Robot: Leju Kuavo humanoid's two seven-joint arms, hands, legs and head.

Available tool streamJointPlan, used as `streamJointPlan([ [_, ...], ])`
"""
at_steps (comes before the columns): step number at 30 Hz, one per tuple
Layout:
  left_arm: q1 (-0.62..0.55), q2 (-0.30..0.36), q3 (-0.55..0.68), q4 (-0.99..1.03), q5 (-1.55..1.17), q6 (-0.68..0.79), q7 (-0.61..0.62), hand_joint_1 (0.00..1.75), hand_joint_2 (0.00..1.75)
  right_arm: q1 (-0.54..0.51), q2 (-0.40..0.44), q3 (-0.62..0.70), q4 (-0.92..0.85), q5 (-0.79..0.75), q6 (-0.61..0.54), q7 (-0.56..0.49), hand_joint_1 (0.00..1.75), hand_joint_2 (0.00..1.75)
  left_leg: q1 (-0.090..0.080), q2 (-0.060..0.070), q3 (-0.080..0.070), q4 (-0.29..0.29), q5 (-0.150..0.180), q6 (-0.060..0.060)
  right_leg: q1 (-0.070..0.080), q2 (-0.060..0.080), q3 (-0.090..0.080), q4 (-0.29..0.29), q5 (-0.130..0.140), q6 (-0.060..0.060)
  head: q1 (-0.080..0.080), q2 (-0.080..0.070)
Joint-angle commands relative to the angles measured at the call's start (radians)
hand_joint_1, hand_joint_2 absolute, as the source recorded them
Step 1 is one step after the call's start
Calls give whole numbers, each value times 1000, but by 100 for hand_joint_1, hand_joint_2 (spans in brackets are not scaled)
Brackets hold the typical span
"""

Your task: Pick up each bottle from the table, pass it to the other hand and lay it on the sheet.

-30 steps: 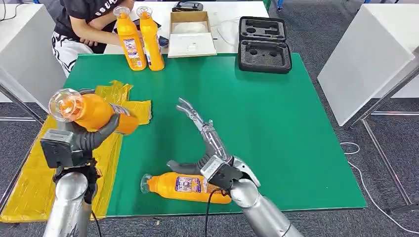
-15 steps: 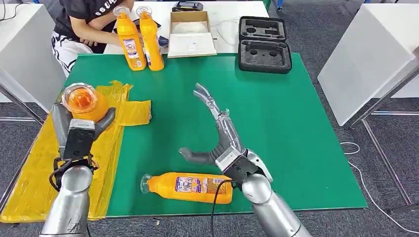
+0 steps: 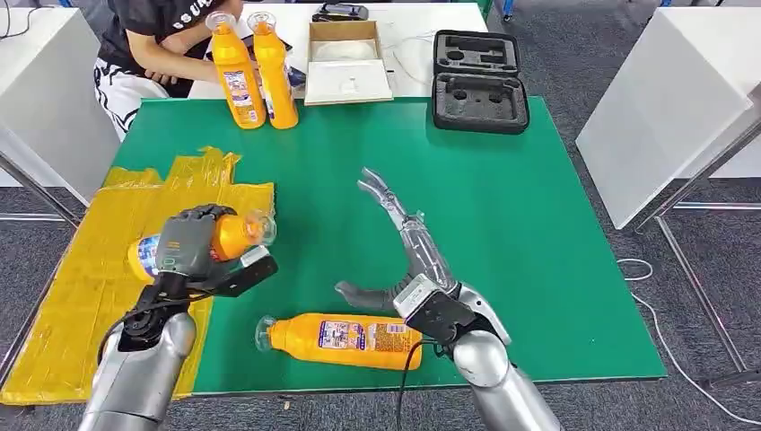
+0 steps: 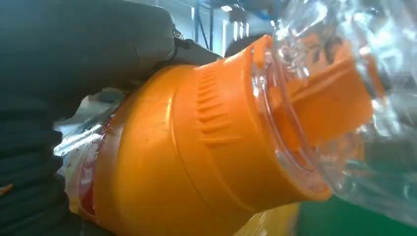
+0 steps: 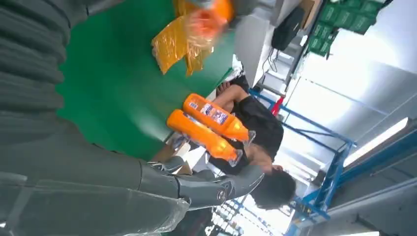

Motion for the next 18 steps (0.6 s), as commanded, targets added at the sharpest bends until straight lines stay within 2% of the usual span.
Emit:
streamJointPlan([
  [1,-96,27,-19,283,-22,5,15,155,175,-32,11,-11,21,9,19,13,0,175,1,2,8,0,-3,-3,1,0,8,0,-3,-1,0,0],
  [5,-99,27,-19,283,-22,4,15,155,175,-31,10,-12,21,9,19,13,0,175,1,0,6,1,-3,-3,1,-2,7,0,-3,-1,0,0],
  [8,-101,21,0,307,-43,-11,32,175,175,-34,14,-13,26,13,22,16,0,175,1,2,4,0,-2,-2,1,0,5,0,-2,-1,0,0],
  [11,-118,25,15,392,-84,13,69,173,175,-47,15,-2,50,15,26,17,0,175,0,1,3,0,-1,-2,0,0,3,-1,-1,-1,0,0],
  [12,-123,24,22,408,-86,22,70,159,175,-51,16,1,53,15,26,17,0,175,1,2,7,0,-3,-3,1,0,7,0,-2,-1,0,0],
  [13,-131,21,38,435,-79,31,63,96,175,-55,16,4,57,15,26,17,0,175,0,2,5,0,-2,-3,1,1,5,-1,-1,-1,0,0],
  [14,-138,22,45,459,-87,41,71,2,175,-58,17,8,59,14,26,17,0,175,0,2,3,-1,-1,-2,0,1,4,-1,-1,-1,0,0],
  [15,-140,25,42,466,-109,46,90,0,175,-58,17,9,59,14,26,17,0,175,1,3,7,0,-3,-3,1,1,7,0,-2,-1,0,0],
  [17,-145,26,46,487,-116,51,119,0,175,-61,19,14,60,14,26,17,0,175,0,2,3,0,-1,-2,0,1,3,-1,-1,-1,0,0],
  [18,-151,27,57,501,-116,48,131,0,175,-63,20,18,63,15,28,19,0,175,2,4,10,2,-5,-5,2,1,11,0,-4,-2,0,0],
])
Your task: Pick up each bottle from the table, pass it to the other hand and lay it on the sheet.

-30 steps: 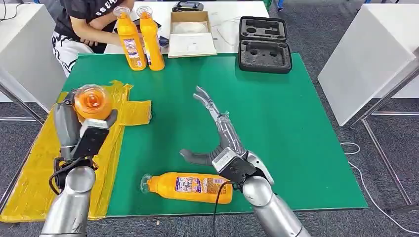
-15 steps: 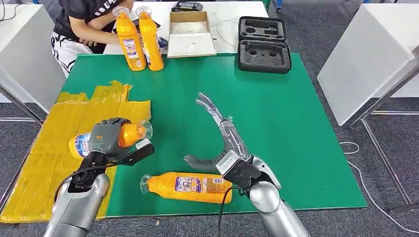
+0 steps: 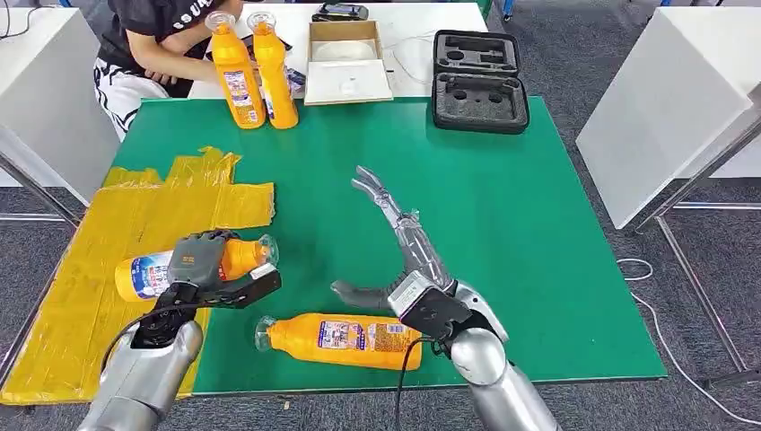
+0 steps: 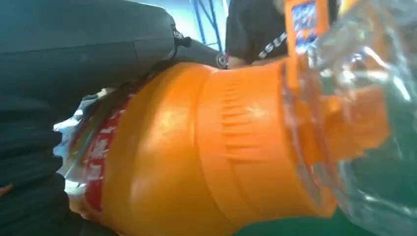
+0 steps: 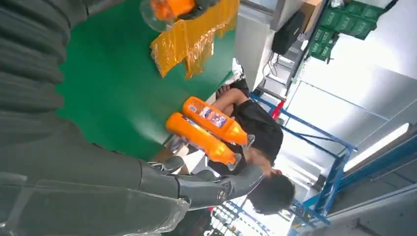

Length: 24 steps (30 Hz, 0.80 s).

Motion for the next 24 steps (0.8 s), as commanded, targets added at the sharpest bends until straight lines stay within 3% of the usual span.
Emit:
streamJointPlan([
  [1,-85,17,46,237,-38,21,69,0,175,-57,3,26,65,-1,7,6,0,175,1,2,5,0,-2,-2,1,1,5,-1,-1,-1,0,0],
  [3,-85,17,46,237,-38,21,69,0,175,-57,3,26,65,-1,7,6,0,175,0,2,3,0,-1,-2,0,1,3,-1,0,-1,0,0],
  [4,-87,16,49,239,-38,21,71,0,0,-58,2,26,67,-1,8,7,0,175,1,3,6,1,-3,-3,1,1,6,0,-2,-1,0,0],
  [18,-93,8,89,242,-38,37,64,0,0,-54,3,23,80,2,7,10,0,175,1,2,6,1,-3,-3,1,1,7,0,-2,-1,0,0],
  [19,-90,0,111,234,-7,38,30,0,0,-55,1,26,84,22,-5,22,0,175,1,2,6,0,-2,-2,1,1,6,-1,-2,-1,0,0],
  [20,-89,-17,163,223,111,15,-85,0,0,-54,-2,30,85,38,-15,28,0,175,2,4,12,2,-6,-5,2,1,13,0,-5,-2,0,0],
  [24,-55,-40,241,96,357,-61,-274,0,0,-58,-15,53,92,117,-36,52,0,175,1,2,4,0,-2,-2,1,0,5,-1,-1,-1,0,0],
])
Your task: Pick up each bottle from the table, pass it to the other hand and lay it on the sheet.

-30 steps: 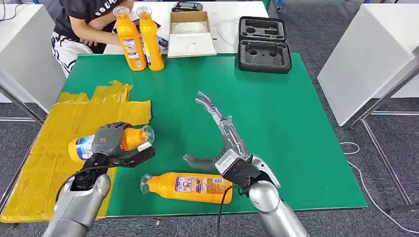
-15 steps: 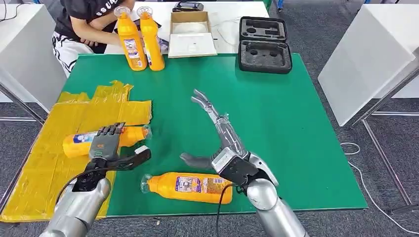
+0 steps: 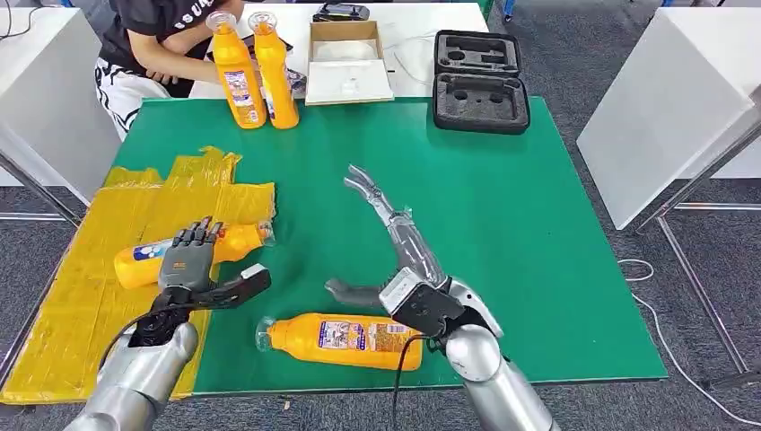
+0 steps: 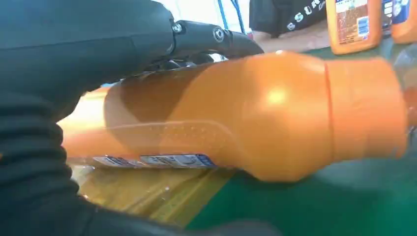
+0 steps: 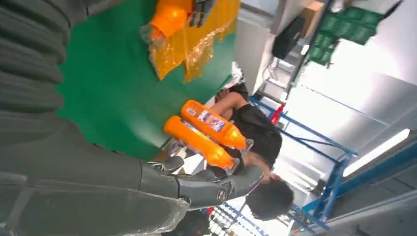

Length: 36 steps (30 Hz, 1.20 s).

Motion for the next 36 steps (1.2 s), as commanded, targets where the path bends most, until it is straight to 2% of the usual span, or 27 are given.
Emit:
streamJointPlan([
  [1,16,-47,179,-114,389,-133,-303,0,0,-38,-25,48,68,111,-38,43,0,175,1,3,6,1,-3,-3,1,1,7,-1,-2,-1,0,0],
  [3,47,-73,236,-239,648,-251,-419,0,0,-41,-44,85,70,212,-48,66,0,175,1,4,7,2,-4,-3,2,2,7,0,-3,-1,0,0],
  [5,84,-78,252,-349,799,-318,-441,0,0,-53,-69,143,79,358,-57,111,0,175,1,4,2,0,-2,-2,1,2,2,-1,0,0,0,0],
  [6,104,-73,245,-392,834,-333,-436,0,0,-54,-79,172,82,431,-64,128,0,175,2,7,9,3,-6,-4,2,4,9,0,-4,-1,0,0],
  [7,117,-71,240,-417,867,-353,-443,0,0,-67,-112,220,86,543,-59,149,0,175,1,5,3,1,-3,-2,1,3,3,-1,-1,0,0,0],
  [8,130,-66,230,-437,887,-359,-450,0,0,-58,-127,240,88,588,-49,150,0,175,2,7,6,2,-5,-3,2,4,6,0,-2,-1,0,0],
  [9,144,-67,231,-451,921,-364,-464,0,0,-48,-161,275,98,620,-23,135,0,0,1,5,5,0,-3,-2,1,3,5,-1,-1,0,0,0],
  [13,158,-59,223,-452,968,-346,-478,0,0,-45,-227,315,143,659,-35,125,0,0,1,4,7,-1,-3,-3,1,2,8,-3,-2,-1,0,0],
  [22,154,-59,222,-450,969,-347,-478,0,0,-58,-227,312,143,661,-33,126,0,0,1,2,4,0,-2,-2,1,0,4,-1,-1,-1,0,0],
  [23,150,-58,223,-444,977,-346,-477,0,0,-59,-237,319,143,662,-28,136,0,0,2,4,10,2,-6,-5,2,0,11,0,-5,-2,0,0],
  [25,140,-55,226,-431,992,-350,-475,0,0,-64,-272,345,160,669,-2,147,0,0,1,1,4,0,-2,-2,1,0,4,-1,-1,-1,0,0],
  [32,124,-42,233,-355,1032,-347,-496,0,0,-81,-310,425,264,680,35,151,0,0,0,1,5,-1,-2,-2,1,0,6,-2,-1,-1,0,0],
  [33,119,-40,231,-341,1038,-345,-502,0,175,-89,-310,432,279,669,35,158,0,0,1,2,8,0,-4,-3,1,0,9,-2,-3,-1,0,0],
  [35,111,-38,229,-325,1044,-345,-504,0,175,-95,-306,439,301,661,38,166,0,0,0,1,4,-1,-1,-2,0,0,5,-1,-1,-1,0,0],
  [36,107,-37,228,-318,1046,-344,-505,0,175,-94,-304,439,310,656,37,170,0,0,1,3,11,1,-5,-5,2,0,12,-1,-4,-2,0,0],
])
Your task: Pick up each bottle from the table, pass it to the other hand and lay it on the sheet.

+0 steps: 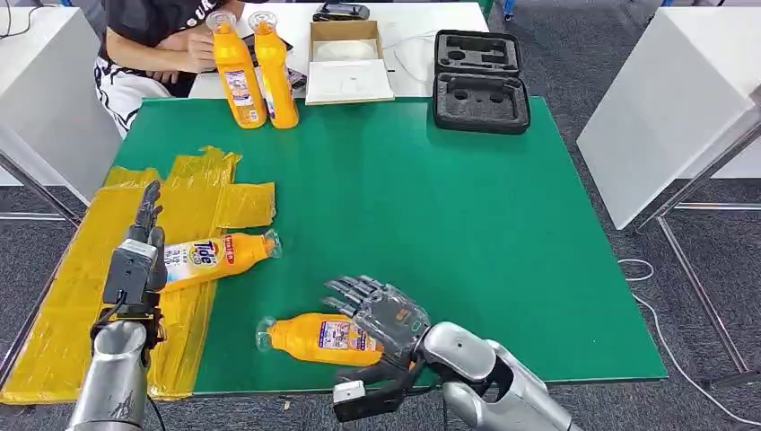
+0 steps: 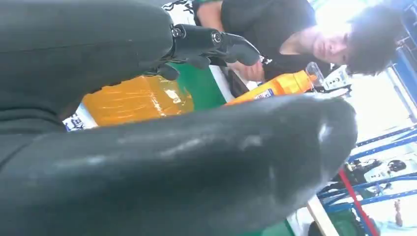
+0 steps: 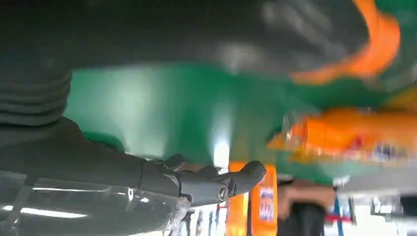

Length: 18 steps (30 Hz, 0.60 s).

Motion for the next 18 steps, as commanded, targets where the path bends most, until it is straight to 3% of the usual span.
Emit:
streamJointPlan([
  [1,-64,11,19,143,26,6,-15,0,175,-63,-32,98,180,-38,12,26,0,0,1,2,5,0,-2,-2,1,0,5,-1,-1,-1,0,0],
  [11,-60,7,6,145,46,17,-12,0,175,-41,53,100,325,-20,-12,82,0,0,1,2,5,-1,-2,-2,1,0,5,-1,-1,-1,0,0],
  [18,-60,7,6,145,46,17,-12,0,175,-41,53,100,325,-20,-12,82,0,0,1,3,6,0,-1,-3,1,0,5,-1,-1,-1,0,0],
])
